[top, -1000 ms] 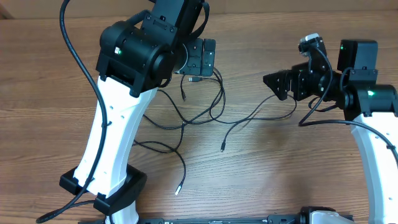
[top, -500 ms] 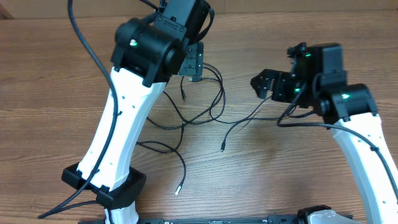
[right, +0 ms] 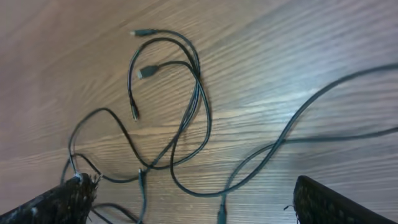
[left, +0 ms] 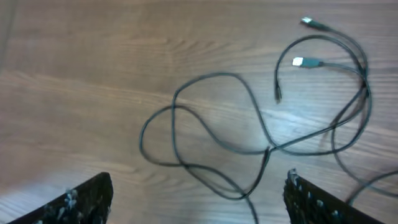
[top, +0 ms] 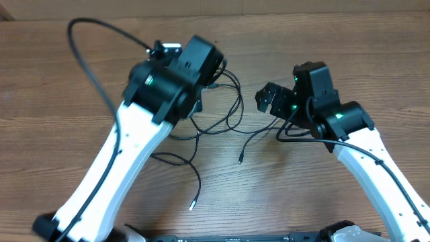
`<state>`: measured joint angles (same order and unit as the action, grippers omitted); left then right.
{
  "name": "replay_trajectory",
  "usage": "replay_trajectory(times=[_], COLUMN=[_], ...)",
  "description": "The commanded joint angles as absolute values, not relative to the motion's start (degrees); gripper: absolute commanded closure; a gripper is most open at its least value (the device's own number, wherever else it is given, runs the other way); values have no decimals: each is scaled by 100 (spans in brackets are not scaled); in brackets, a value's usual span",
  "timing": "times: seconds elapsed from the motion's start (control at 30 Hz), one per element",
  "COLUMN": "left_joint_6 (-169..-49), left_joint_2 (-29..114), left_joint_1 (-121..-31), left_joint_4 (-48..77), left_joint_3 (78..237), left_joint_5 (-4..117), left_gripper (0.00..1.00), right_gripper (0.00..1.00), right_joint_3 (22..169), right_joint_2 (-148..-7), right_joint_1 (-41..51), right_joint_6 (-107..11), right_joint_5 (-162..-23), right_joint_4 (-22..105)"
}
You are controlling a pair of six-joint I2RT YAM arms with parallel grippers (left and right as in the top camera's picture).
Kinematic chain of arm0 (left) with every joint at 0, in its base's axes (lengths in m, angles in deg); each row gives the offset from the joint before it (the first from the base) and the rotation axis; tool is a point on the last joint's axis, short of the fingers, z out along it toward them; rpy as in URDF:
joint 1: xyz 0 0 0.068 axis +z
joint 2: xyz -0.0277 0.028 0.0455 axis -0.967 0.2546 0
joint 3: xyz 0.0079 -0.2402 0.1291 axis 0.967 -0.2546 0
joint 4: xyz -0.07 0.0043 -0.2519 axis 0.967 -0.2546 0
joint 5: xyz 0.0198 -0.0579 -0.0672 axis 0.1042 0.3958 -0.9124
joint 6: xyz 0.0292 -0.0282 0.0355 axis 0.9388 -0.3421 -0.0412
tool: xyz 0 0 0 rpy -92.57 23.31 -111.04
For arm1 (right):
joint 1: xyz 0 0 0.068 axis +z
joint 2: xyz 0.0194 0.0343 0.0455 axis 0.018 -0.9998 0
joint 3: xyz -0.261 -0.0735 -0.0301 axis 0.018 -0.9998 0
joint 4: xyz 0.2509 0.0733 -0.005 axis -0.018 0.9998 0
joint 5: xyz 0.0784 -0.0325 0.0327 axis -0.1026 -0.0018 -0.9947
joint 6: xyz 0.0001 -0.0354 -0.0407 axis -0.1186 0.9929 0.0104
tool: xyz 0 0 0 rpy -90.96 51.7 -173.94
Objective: Untangle cables
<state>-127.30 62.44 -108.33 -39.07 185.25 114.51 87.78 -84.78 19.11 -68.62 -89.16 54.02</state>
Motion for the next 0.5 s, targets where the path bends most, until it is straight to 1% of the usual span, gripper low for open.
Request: replay_trajectory(times=[0.0,0.2,0.33,0.47], left_joint_6=[-13299,-13618,-13672,-14003], left_joint_2=[5642,4899,4521,4300], left_joint_1=[-10866,-10868,-10868,-10868], left_joint_4=[-3597,-2651,-2203,-1929], left_joint_3=[17500,15964,15304,14818], left_joint_5=[11660,11468,11302,11311], left_gripper=[13,13,12,12], right_gripper=[0,0,0,0], right_joint_3=[8550,8437,8437,8437], right_joint_2=[-8375,-8375,-8375,-8381], right_joint_1=[2016,2281,2606,3022], right_joint_6=[-7693,-8519,-9264,-9920], right_joint_5=[-8674,-8352,-7944,-7465], right_joint_4=[5336,5472,5605,5601])
